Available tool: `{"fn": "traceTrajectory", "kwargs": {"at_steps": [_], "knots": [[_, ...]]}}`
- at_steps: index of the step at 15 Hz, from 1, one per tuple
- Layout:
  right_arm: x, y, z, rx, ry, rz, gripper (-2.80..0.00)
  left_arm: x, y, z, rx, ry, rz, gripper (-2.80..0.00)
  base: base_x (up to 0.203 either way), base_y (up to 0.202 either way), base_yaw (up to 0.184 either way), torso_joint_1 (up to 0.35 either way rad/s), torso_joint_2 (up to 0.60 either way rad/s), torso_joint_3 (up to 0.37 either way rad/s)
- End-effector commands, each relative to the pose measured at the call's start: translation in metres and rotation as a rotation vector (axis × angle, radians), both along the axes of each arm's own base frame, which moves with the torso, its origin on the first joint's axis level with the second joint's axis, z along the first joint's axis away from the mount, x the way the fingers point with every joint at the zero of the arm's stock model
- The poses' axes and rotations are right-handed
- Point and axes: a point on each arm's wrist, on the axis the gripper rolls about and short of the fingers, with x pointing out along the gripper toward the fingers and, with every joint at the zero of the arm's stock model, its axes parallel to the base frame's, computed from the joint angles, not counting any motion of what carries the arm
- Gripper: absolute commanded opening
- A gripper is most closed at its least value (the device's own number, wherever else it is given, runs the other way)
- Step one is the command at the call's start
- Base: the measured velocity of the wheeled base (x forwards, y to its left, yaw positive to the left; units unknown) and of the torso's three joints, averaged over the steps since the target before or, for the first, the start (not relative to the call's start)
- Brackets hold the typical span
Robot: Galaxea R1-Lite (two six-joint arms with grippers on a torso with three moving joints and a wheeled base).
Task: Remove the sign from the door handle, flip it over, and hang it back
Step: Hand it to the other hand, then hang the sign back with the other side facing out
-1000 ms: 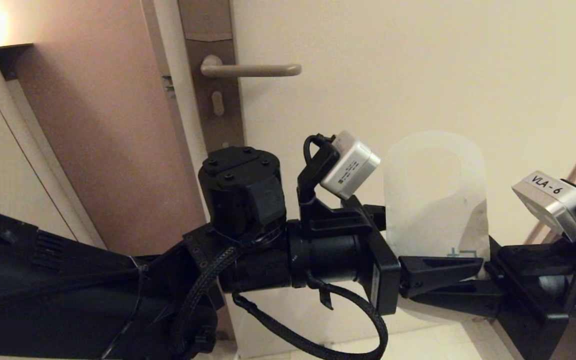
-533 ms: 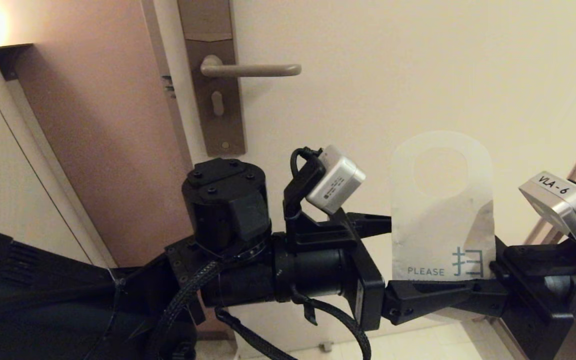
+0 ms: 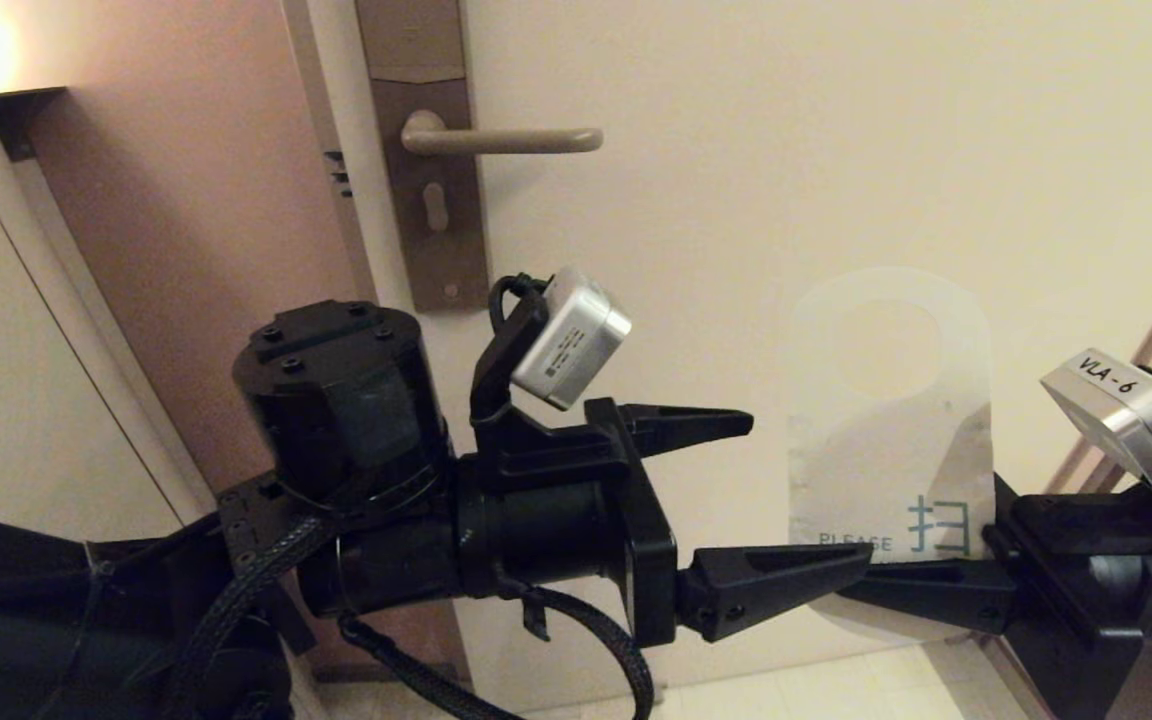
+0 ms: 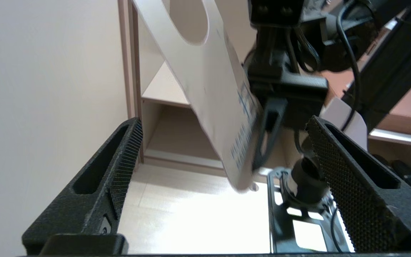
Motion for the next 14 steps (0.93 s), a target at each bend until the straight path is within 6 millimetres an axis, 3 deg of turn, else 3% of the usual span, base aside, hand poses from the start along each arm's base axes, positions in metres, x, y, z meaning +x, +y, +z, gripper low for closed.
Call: {"fn": "traceTrajectory", "kwargs": {"at_steps": [1, 5, 6, 11, 14], "knots": [[-0.001, -0.002, 0.000, 0.003, -0.005, 0.000, -2.80, -0.007, 0.013, 0.005, -0.012, -0.011, 0.005, 0.00, 0.000, 0.000, 0.000, 0.000, 0.00, 0.000], [0.000, -0.007, -0.001, 0.002, -0.001, -0.026, -2.80, -0.020, 0.040, 0.005, -0.008, -0.007, 0.034, 0.00, 0.000, 0.000, 0.000, 0.000, 0.00, 0.000], [0.000, -0.008, -0.001, 0.002, -0.003, -0.032, -2.80, -0.023, 0.046, 0.005, -0.006, -0.008, 0.041, -2.80, 0.000, 0.000, 0.000, 0.000, 0.00, 0.000], [-0.005, -0.013, -0.003, 0.000, -0.002, -0.049, -2.80, -0.017, 0.073, 0.001, 0.008, -0.008, 0.144, -2.80, 0.000, 0.000, 0.000, 0.000, 0.00, 0.000], [-0.010, -0.016, -0.002, 0.002, -0.016, -0.060, -2.80, -0.007, 0.083, -0.007, 0.075, -0.074, 0.363, -2.80, 0.000, 0.000, 0.000, 0.000, 0.00, 0.000]]}}
